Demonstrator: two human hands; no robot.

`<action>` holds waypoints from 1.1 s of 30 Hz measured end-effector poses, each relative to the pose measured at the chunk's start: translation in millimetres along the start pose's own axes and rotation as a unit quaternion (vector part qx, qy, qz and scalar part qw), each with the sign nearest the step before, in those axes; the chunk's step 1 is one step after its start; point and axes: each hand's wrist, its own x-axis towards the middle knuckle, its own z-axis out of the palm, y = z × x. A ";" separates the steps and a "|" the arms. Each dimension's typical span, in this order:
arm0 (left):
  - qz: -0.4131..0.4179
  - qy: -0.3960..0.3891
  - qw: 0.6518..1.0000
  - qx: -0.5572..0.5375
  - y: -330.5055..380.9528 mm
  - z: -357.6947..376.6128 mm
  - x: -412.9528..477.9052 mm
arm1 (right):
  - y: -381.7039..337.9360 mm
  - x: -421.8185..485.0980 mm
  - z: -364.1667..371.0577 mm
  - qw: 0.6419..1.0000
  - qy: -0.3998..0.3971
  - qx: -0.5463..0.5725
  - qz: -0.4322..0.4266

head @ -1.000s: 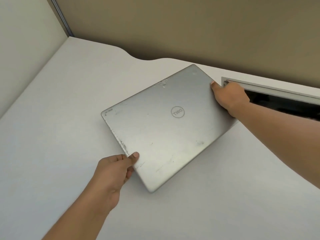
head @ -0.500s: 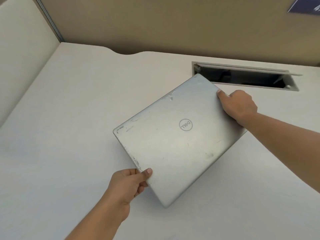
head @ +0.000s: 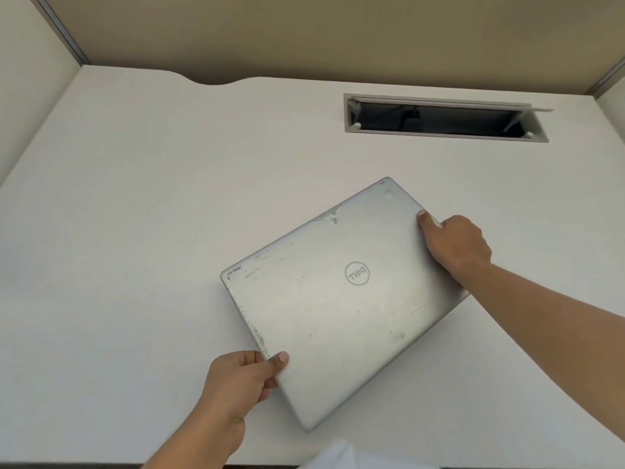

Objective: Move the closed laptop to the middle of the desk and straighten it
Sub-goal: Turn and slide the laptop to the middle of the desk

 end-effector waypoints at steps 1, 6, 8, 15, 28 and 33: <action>0.000 0.002 1.000 0.004 -3.8 1.0 -1.1 | 3.8 -1.4 1.5 1.000 -0.001 -0.004 0.001; -0.001 0.017 0.999 0.035 -19.7 9.5 -6.7 | 19.8 -7.1 7.6 1.000 0.001 -0.013 0.002; 0.003 0.023 0.999 0.046 -23.7 13.1 -7.6 | 23.7 -8.0 10.9 1.000 0.007 -0.009 -0.004; 0.034 0.052 0.993 0.103 -31.3 19.8 -7.3 | 29.5 -7.7 17.3 1.000 0.016 0.019 -0.013; 0.136 0.102 0.954 0.247 -40.9 19.9 -6.4 | 23.5 -14.3 16.5 0.998 0.041 0.041 -0.024; 0.175 0.111 0.930 0.304 -41.1 15.7 -3.9 | 19.8 -17.9 11.5 0.997 0.049 0.007 -0.056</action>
